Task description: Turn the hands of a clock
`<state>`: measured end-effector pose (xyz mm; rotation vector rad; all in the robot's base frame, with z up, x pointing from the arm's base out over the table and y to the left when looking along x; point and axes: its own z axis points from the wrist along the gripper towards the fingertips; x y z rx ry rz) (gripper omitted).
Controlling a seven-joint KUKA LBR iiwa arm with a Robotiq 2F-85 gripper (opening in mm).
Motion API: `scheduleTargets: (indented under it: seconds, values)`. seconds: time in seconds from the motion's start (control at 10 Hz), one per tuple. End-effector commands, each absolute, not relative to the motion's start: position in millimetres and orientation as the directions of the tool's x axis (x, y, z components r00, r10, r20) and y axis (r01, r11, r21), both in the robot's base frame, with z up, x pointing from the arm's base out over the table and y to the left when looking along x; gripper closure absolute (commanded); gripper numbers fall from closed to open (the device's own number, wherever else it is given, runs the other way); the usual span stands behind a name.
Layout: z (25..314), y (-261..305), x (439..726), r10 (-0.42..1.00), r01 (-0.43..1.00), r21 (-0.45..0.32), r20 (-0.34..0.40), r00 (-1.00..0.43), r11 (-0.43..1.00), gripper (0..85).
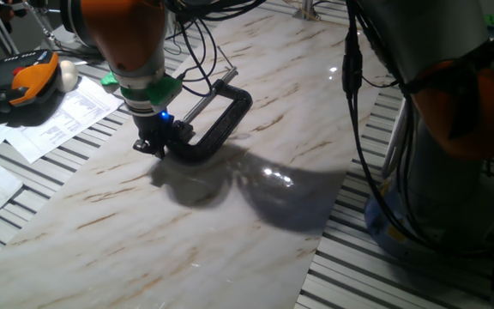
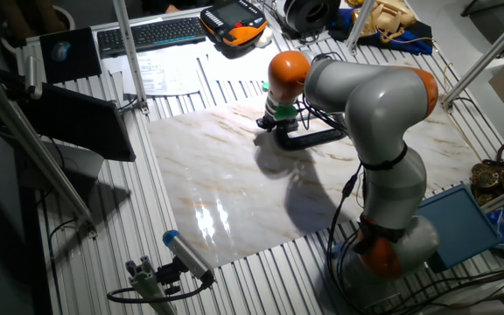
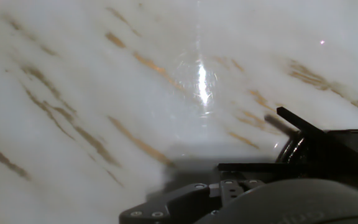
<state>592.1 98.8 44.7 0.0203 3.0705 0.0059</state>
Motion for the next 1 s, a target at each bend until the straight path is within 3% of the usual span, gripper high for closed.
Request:
scheduleTargets:
  seconds: [0.0, 0.9]
  values:
    - [44.1, 98.2, 592.7, 0.013, 0.013, 0.004, -0.071, -0.997, 1.000, 85.0]
    - [48.5, 94.1, 603.3, 0.016, 0.016, 0.005, -0.019, -1.000, 1.000, 85.0]
